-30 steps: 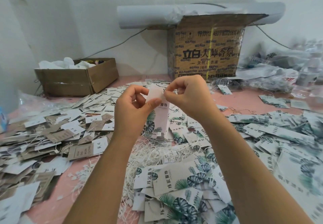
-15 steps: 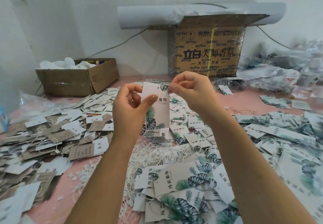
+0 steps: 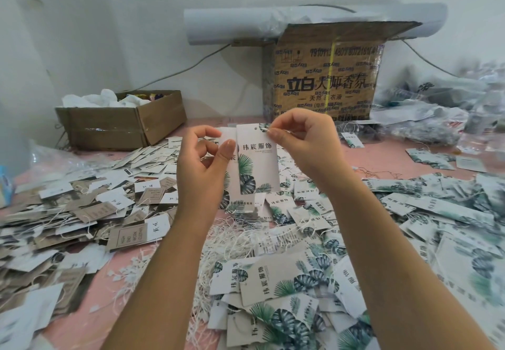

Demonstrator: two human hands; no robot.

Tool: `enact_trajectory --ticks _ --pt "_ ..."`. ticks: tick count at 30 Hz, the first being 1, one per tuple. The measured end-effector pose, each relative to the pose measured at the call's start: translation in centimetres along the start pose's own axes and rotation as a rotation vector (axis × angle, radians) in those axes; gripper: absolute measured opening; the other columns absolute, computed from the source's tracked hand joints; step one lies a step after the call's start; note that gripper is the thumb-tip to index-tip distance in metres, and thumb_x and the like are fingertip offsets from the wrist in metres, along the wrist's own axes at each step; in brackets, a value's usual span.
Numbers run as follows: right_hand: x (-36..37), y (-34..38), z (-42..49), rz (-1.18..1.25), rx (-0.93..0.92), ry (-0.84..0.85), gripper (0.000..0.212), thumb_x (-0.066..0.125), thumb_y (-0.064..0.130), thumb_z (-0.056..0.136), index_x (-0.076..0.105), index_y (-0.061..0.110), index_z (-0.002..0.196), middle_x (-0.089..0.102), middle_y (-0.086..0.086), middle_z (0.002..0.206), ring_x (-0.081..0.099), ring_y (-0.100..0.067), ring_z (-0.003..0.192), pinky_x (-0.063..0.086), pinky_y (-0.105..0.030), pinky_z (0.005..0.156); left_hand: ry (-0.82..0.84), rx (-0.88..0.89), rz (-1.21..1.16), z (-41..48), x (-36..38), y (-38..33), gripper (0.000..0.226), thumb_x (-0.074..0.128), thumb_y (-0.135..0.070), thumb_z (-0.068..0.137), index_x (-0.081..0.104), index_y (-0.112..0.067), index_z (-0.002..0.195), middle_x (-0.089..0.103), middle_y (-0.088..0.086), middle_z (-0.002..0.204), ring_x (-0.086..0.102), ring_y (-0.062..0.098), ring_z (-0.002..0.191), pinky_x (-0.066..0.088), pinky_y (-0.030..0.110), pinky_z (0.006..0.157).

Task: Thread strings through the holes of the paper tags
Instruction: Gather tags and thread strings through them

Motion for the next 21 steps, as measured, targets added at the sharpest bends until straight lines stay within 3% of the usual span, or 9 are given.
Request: enact_trajectory --ticks 4,7,10,12,14,16,18,21 --pt "0.0 0.1 0.0 0.013 -0.007 -0.011 0.010 0.069 0.003 0.080 0.065 0.012 0.077 0.066 0.001 0.078 0.064 -0.022 0.082 0.052 -0.042 0.080 -0.015 -0.003 0.010 0.0 0.0 0.1 0.015 0.061 -0.023 0.090 0.051 -0.034 0.088 0.063 0.007 0.084 0.060 0.044 0.075 0.051 0.059 0.065" --pt "0.4 -0.1 0.0 -0.020 0.006 0.012 0.008 0.069 0.005 0.081 0.066 0.012 0.078 0.065 0.007 0.077 0.063 -0.021 0.079 0.053 -0.040 0.079 -0.013 -0.011 -0.004 0.0 0.1 0.3 0.019 0.059 -0.018 0.092 0.051 -0.034 0.087 0.065 -0.004 0.081 0.064 0.033 0.074 0.055 0.054 0.066" --pt "0.9 0.0 0.0 -0.088 -0.013 0.030 0.007 0.069 0.011 0.082 0.066 0.016 0.078 0.062 0.011 0.073 0.050 -0.010 0.057 0.047 -0.029 0.060 -0.006 0.011 -0.004 -0.1 0.5 0.3 0.019 0.061 -0.017 0.090 0.052 -0.033 0.088 0.064 -0.006 0.084 0.063 0.018 0.072 0.052 0.044 0.064" --pt "1.2 0.2 -0.1 -0.134 -0.042 0.043 0.005 0.069 0.013 0.082 0.067 0.016 0.079 0.063 0.009 0.074 0.044 0.001 0.049 0.038 -0.019 0.055 0.006 0.003 -0.018 -0.2 0.7 0.4 0.024 0.067 -0.017 0.086 0.052 -0.035 0.088 0.065 -0.007 0.088 0.066 0.020 0.069 0.054 0.043 0.063" --pt "1.3 0.4 -0.2 -0.165 -0.064 0.043 0.001 0.069 0.013 0.082 0.068 0.014 0.082 0.063 0.006 0.078 0.048 0.009 0.053 0.033 -0.009 0.055 0.013 0.008 -0.023 -0.2 0.8 0.5 0.030 0.071 -0.015 0.082 0.051 -0.036 0.088 0.065 -0.008 0.091 0.068 0.014 0.064 0.056 0.036 0.061" --pt "1.1 0.6 -0.1 -0.232 -0.083 0.016 0.002 0.069 0.017 0.082 0.070 0.015 0.083 0.059 0.004 0.084 0.049 0.006 0.067 0.036 -0.010 0.061 0.017 0.017 -0.023 -0.3 0.9 0.5 0.032 0.072 -0.013 0.081 0.050 -0.037 0.088 0.066 -0.009 0.090 0.068 0.008 0.064 0.057 0.028 0.059" --pt "0.9 0.7 0.0 -0.280 -0.092 0.005 0.003 0.069 0.018 0.081 0.070 0.016 0.081 0.053 0.008 0.075 0.045 0.000 0.068 0.039 -0.017 0.063 0.023 0.008 -0.038 -0.3 0.9 0.5 0.034 0.072 -0.012 0.081 0.049 -0.036 0.089 0.069 -0.015 0.084 0.068 0.007 0.063 0.056 0.024 0.056" --pt "1.0 0.9 -0.1 -0.274 -0.091 0.036 0.008 0.068 0.015 0.081 0.068 0.016 0.073 0.048 0.016 0.048 0.041 0.000 0.048 0.034 -0.013 0.051 0.037 0.002 -0.040 -0.3 1.1 0.5 0.037 0.070 -0.009 0.082 0.048 -0.037 0.093 0.068 -0.021 0.081 0.068 0.005 0.064 0.056 0.023 0.053"
Point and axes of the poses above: each hand's wrist, its own z-axis towards the middle knuckle, its own x-axis out of the palm, y = z × x, the point moved 7 cm from there along z, towards the middle knuckle
